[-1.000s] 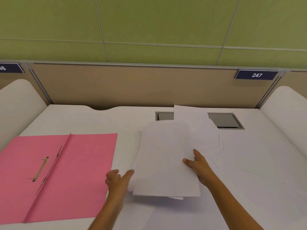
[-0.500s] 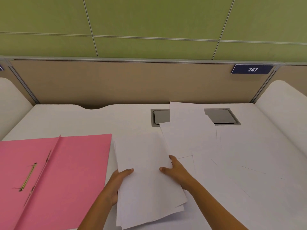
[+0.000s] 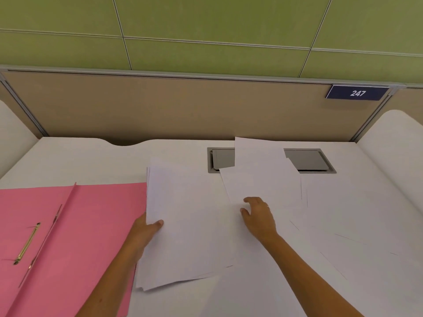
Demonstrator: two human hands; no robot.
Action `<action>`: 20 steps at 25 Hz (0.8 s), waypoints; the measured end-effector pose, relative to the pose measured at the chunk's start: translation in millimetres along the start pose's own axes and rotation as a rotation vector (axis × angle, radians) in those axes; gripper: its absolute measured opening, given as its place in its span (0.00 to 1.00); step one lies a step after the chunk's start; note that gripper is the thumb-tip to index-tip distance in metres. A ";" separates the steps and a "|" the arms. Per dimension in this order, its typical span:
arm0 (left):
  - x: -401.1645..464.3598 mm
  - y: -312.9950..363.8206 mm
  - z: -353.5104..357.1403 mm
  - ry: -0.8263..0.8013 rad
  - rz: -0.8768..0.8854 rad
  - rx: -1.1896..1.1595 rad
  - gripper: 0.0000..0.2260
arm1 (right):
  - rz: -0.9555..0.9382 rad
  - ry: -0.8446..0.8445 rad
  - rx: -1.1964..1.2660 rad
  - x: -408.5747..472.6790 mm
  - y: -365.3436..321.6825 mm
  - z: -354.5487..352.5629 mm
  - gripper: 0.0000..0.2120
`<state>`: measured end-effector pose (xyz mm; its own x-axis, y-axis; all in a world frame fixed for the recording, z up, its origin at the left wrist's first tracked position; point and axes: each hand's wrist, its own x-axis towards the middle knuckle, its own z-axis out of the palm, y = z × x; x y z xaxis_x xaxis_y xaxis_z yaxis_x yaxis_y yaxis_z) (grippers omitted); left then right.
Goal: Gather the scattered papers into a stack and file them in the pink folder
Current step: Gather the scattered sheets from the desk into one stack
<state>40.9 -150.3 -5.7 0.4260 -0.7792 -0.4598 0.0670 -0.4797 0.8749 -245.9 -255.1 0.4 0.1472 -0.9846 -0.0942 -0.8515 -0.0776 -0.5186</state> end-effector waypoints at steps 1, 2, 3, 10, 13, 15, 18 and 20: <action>6.3 0.6 -6.4 0.016 0.008 0.012 0.18 | 0.014 -0.070 -0.103 4.4 4.4 0.2 0.24; 11.8 0.1 -12.1 0.023 0.009 0.020 0.18 | 0.025 -0.142 -0.184 7.0 7.0 1.1 0.29; 15.8 -1.3 -16.8 0.021 0.006 0.020 0.18 | 0.032 -0.197 -0.243 8.2 8.4 3.8 0.32; 21.7 -14.0 -24.8 -0.043 -0.061 -0.078 0.19 | 0.057 -0.198 -0.427 15.0 -10.0 14.1 0.28; 21.7 -14.3 -27.7 -0.068 -0.074 -0.089 0.19 | 0.067 -0.174 -0.442 16.4 -13.7 19.7 0.22; 22.3 -13.3 -28.3 -0.089 -0.078 -0.086 0.19 | 0.045 -0.139 -0.456 15.9 -14.8 19.9 0.21; 22.5 -12.1 -30.8 -0.125 -0.085 -0.086 0.19 | 0.016 -0.056 -0.417 15.2 -14.5 11.6 0.17; 22.8 -11.7 -32.6 -0.151 -0.097 -0.088 0.19 | 0.031 -0.002 -0.362 14.1 -15.0 1.8 0.12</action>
<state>79.3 -149.3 -21.5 0.2744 -0.7855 -0.5547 0.1826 -0.5238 0.8320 -230.1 -267.5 5.3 0.1198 -0.9870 -0.1072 -0.9785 -0.0990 -0.1811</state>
